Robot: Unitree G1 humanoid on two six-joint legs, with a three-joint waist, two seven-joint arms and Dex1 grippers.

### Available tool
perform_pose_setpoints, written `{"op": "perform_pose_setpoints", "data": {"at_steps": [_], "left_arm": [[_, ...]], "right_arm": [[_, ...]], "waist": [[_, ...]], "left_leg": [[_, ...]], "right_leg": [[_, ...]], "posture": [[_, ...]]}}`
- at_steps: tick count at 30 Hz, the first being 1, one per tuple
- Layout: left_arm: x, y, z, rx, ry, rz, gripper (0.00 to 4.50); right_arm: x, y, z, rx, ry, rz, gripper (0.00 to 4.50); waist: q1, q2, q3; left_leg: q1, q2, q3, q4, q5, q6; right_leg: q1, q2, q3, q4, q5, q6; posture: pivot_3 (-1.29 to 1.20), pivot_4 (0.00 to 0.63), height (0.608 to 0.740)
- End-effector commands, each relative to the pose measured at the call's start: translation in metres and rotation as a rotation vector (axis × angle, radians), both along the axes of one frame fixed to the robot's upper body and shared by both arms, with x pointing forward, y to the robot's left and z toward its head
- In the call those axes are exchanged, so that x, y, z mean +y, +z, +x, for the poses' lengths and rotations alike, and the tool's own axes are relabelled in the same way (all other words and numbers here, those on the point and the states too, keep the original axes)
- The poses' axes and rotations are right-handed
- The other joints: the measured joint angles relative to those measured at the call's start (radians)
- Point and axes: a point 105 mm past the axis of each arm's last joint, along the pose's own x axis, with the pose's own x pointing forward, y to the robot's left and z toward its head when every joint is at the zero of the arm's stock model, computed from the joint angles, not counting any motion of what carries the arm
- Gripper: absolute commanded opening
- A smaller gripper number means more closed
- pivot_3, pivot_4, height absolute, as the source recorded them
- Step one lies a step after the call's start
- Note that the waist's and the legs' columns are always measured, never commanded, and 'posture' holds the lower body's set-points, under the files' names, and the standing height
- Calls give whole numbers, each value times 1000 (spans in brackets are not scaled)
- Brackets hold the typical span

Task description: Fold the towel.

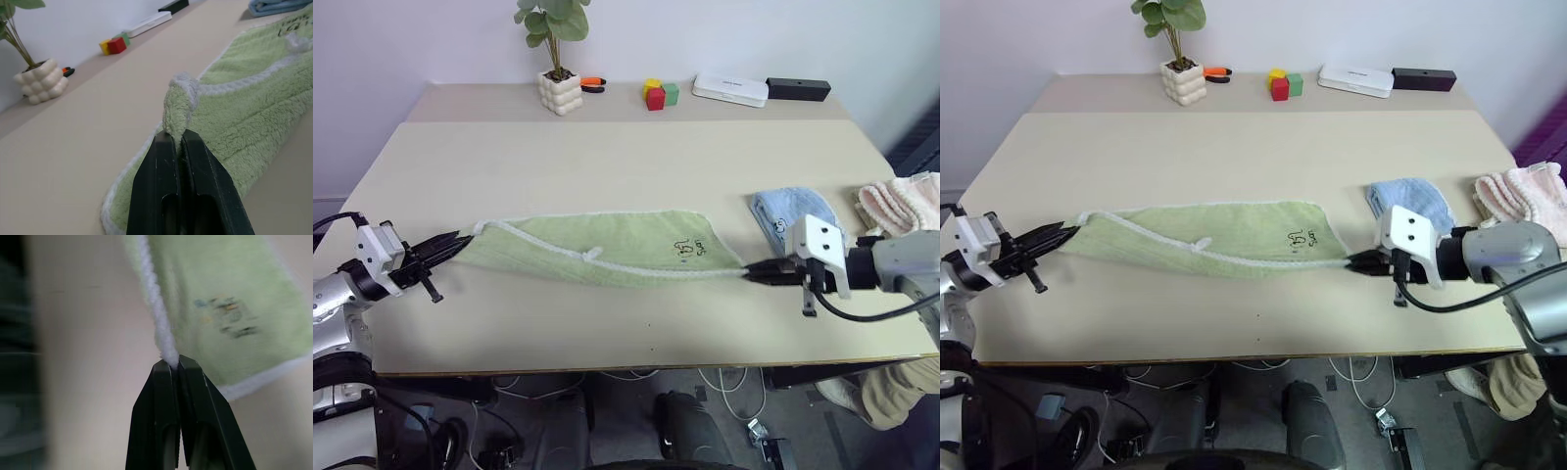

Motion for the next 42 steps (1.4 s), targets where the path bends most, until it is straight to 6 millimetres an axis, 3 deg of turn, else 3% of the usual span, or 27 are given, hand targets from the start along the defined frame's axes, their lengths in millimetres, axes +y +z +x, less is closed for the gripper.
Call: {"op": "perform_pose_setpoints", "data": {"at_steps": [1,7,10,15,20,28,33,42], "left_arm": [[-3,3,-8,2,-38,-16,0],[-8,-5,-26,70,-69,-60,0],[-7,2,-21,36,-20,-122,0],[0,19,-6,-28,61,-214,0],[2,24,-3,-55,95,-236,0],[8,15,-4,-45,165,-291,0],[9,4,-1,-31,216,-324,0],[12,-12,9,38,291,-400,0]], "right_arm": [[-8,4,-11,27,20,-45,71],[-29,-4,-25,108,-20,-79,71],[-32,-5,-13,55,-43,-65,71],[-17,1,18,-79,-86,18,71],[-8,5,46,-170,-130,58,71],[1,16,84,-316,-157,102,71],[2,12,102,-374,-165,64,71],[12,2,111,-367,-150,66,71]], "waist": [[-2,0,0],[-4,0,0],[-4,0,0],[-5,-1,-1],[-6,-1,-1],[-6,-1,-1],[-4,-1,-1],[-6,-1,-1]], "left_leg": [[0,0,0,0,0,0],[0,0,0,0,0,0],[0,0,0,0,0,0],[1,0,0,1,0,0],[0,0,0,0,0,0],[0,0,0,0,0,0],[0,0,0,0,0,0],[0,0,0,0,0,0]], "right_leg": [[0,0,0,0,0,0],[0,0,0,-1,0,0],[0,0,0,-1,0,0],[1,1,0,-1,0,-1],[0,0,0,-1,0,0],[0,1,0,-1,0,0],[0,1,0,-1,0,0],[0,1,0,0,2,3]], "posture": [[0,150,740],[0,150,740],[0,150,740],[0,150,740],[0,150,740],[0,150,740],[0,150,740],[0,150,740]]}}
